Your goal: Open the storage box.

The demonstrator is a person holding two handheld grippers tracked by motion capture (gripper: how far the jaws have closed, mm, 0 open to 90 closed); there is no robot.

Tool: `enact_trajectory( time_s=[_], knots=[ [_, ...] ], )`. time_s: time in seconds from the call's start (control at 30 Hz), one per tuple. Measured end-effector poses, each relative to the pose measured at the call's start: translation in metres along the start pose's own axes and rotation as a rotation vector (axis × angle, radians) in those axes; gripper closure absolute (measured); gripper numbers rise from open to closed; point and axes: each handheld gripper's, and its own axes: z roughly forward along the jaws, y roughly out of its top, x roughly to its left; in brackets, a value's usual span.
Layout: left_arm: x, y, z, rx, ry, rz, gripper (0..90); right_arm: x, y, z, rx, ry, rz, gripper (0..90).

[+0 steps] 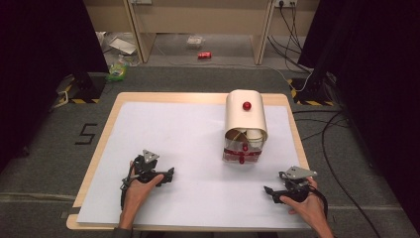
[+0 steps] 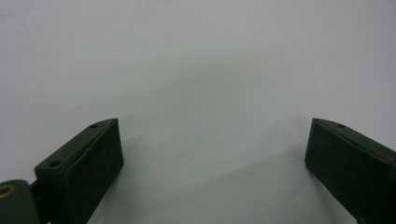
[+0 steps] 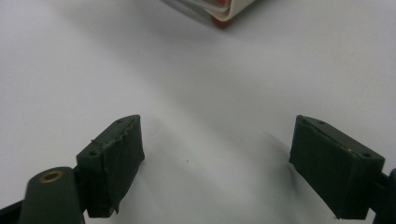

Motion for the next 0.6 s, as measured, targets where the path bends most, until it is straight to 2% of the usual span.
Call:
enact_trajectory(
  time_s=[0.27,0.6],
  knots=[
    [0.000,0.000,0.000,0.000,0.000,0.000,3.4,0.007,0.004,-0.005,-0.041,0.017,-0.015,19.8],
    [0.000,0.000,0.000,0.000,-0.002,0.000,2.9,0.028,0.017,-0.007,-0.123,0.064,-0.057,25.5]
  ],
)
